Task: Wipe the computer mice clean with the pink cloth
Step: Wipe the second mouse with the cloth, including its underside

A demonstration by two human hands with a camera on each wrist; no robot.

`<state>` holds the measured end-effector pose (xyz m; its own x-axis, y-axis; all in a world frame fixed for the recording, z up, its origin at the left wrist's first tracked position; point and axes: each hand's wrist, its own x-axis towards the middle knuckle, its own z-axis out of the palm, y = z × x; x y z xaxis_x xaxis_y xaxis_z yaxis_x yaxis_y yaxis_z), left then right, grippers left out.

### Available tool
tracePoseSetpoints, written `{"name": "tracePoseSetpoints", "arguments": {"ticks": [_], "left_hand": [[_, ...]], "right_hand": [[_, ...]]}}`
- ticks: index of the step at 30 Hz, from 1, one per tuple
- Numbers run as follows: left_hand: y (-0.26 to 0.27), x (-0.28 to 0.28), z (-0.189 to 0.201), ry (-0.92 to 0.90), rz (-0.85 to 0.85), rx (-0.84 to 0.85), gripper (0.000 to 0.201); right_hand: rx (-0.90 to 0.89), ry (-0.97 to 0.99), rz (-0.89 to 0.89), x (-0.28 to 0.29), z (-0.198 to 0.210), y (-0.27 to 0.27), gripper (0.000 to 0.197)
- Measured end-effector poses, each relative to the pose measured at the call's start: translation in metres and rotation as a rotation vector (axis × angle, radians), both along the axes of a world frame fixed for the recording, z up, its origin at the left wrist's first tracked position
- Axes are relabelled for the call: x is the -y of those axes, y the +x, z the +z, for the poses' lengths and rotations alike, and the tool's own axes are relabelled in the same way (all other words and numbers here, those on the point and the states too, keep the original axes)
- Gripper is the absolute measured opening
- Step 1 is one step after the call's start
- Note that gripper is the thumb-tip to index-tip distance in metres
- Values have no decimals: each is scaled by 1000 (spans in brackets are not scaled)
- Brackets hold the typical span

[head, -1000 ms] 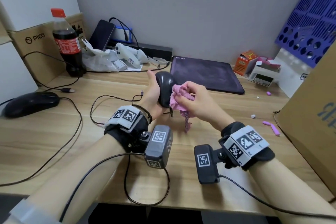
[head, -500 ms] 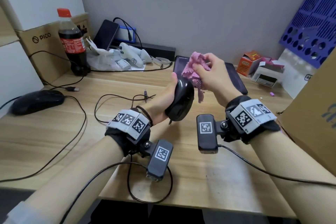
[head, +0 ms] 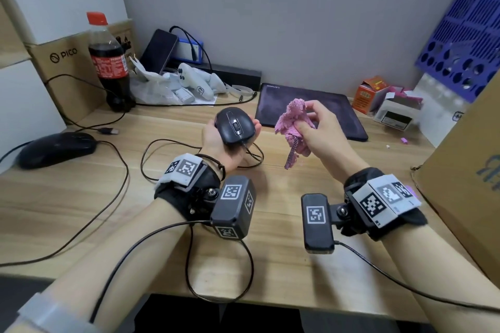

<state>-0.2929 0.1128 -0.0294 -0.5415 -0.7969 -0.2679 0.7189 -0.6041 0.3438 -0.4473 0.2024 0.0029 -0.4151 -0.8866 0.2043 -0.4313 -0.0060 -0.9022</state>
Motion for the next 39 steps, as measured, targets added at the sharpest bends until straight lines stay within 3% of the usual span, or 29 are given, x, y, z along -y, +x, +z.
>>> {"name": "tracePoseSetpoints", "arguments": {"ticks": [6, 11, 16, 20, 26, 32, 35, 39], "left_hand": [[0, 0, 0, -44, 37, 8, 44], [-10, -3, 5, -23, 266, 202, 42], [-13, -8, 10, 137, 344, 277, 54], [-7, -2, 13, 152, 378, 373, 59], [10, 3, 15, 223, 419, 373, 61], [34, 12, 18, 134, 393, 235, 74], [55, 16, 19, 112, 390, 189, 74], [82, 14, 23, -18, 338, 59, 81]], "right_hand": [[11, 105, 107, -4, -6, 12, 24], [144, 64, 208, -7, -7, 30, 22], [-11, -11, 322, -6, 3, 47, 12], [-132, 21, 308, -4, -1, 56, 20], [-3, 69, 283, 2, 10, 83, 21], [-270, 232, 273, 19, 15, 108, 13], [-450, 297, 372, 31, 18, 124, 31], [-632, 243, 394, 47, 23, 150, 35]]}}
